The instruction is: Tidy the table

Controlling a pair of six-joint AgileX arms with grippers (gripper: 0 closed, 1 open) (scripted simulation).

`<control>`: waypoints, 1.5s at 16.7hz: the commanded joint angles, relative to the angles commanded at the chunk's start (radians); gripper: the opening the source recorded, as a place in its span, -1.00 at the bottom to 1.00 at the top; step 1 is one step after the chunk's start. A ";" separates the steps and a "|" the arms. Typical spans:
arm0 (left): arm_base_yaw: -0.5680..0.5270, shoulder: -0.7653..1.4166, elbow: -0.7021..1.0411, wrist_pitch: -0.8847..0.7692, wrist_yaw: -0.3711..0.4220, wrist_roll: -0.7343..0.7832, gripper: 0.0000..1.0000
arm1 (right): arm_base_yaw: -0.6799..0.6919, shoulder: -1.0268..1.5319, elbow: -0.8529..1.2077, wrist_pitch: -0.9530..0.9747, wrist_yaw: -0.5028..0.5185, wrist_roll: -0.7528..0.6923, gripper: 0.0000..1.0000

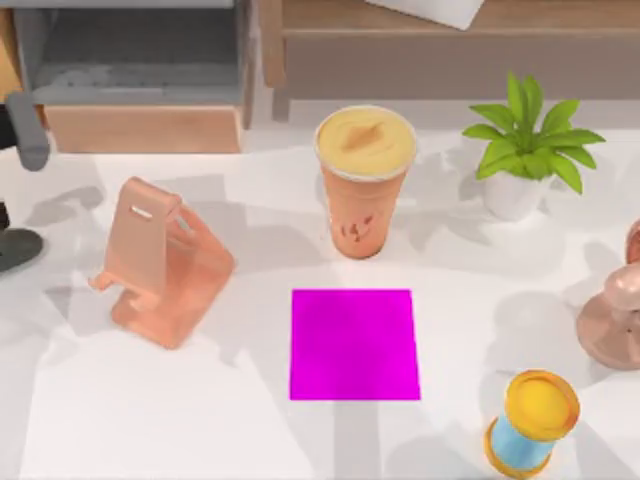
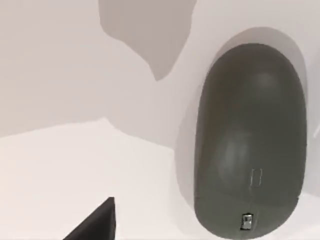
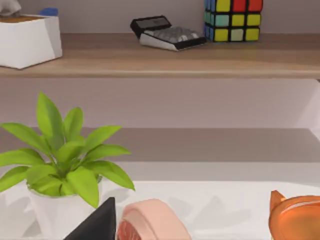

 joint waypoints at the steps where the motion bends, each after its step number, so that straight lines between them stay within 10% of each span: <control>1: 0.000 0.014 -0.030 0.048 0.000 0.001 1.00 | 0.000 0.000 0.000 0.000 0.000 0.000 1.00; 9: 0.003 0.062 -0.133 0.195 0.000 0.005 1.00 | 0.000 0.000 0.000 0.000 0.000 0.000 1.00; 22: 0.003 0.062 -0.133 0.195 0.000 0.005 -0.96 | 0.000 0.000 0.000 0.000 0.000 0.000 1.00; 25: 0.003 0.062 -0.133 0.195 0.000 0.005 -1.00 | 0.000 0.000 0.000 0.000 0.000 0.000 1.00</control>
